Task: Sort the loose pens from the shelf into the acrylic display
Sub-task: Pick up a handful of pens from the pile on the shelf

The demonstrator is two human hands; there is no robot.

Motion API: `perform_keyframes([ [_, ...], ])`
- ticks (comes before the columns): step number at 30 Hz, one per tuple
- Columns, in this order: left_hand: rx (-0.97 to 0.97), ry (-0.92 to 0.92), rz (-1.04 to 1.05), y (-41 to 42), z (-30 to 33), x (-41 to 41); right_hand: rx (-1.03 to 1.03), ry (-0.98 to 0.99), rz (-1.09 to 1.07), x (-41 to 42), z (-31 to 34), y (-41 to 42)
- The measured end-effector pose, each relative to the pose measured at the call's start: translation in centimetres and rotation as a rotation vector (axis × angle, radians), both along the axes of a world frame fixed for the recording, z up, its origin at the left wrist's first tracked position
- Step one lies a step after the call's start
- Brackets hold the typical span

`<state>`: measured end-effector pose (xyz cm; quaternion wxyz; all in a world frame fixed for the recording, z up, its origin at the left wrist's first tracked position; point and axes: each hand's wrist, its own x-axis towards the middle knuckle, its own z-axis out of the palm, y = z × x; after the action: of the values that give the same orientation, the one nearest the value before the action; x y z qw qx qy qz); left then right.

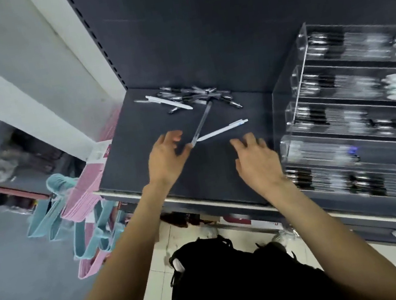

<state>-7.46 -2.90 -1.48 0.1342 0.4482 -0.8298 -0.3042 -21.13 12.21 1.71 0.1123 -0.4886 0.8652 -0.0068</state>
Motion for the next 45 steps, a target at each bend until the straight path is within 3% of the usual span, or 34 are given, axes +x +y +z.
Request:
perform_keyframes([
  [3, -0.03, -0.057, -0.114, -1.4, -0.4, -3.2, 0.217, 0.1, -0.137, 0.3, -0.2, 0.6],
  [7, -0.04, -0.253, -0.229, -1.6, -0.9, -6.5, 0.348, 0.04, -0.207, 0.9, -1.2, 1.3],
  [12, -0.096, -0.285, -0.36, -1.6, -2.0, -6.8, 0.066, -0.097, -0.298, 0.7, -2.4, -1.3],
  [16, 0.118, -0.23, -0.385, -1.4, -1.7, -5.2, -0.237, -0.427, -0.567, -0.1, -3.1, -4.2],
  [20, 0.301, -0.179, -0.377, -0.3, -1.1, -4.4, -0.408, -0.627, -0.626, 0.0, -3.8, -5.8],
  [25, 0.021, -0.277, -0.39, 1.9, -1.1, -5.0, -0.355, -0.608, -0.588, -0.3, -4.1, -6.0],
  [28, -0.034, -0.373, -0.39, 2.1, -1.0, -5.8, -0.348, -0.596, -0.572, -0.9, -4.1, -5.9],
  [32, -0.059, -0.489, -0.445, 2.6, -0.9, -6.5, -0.423, -0.791, -0.641, -1.7, -4.1, -5.4],
  [34, 0.064, -0.472, -0.489, 2.7, -0.4, -6.1, -0.504, -0.972, -0.708, -1.9, -3.5, -4.9],
  [37, 0.561, -0.246, -0.42, 2.3, 1.3, -4.3, -0.625, -1.041, -0.69, -2.2, -2.0, -3.7],
  [40, 1.001, 0.085, -0.345, 3.3, 4.0, -1.9, -0.698, -1.002, -0.501, -2.4, 0.2, -2.4],
  [45, 1.311, 0.4, -0.397, 5.2, 6.5, 1.1, -0.586, -0.985, -0.126, -2.2, 4.2, -1.3],
])
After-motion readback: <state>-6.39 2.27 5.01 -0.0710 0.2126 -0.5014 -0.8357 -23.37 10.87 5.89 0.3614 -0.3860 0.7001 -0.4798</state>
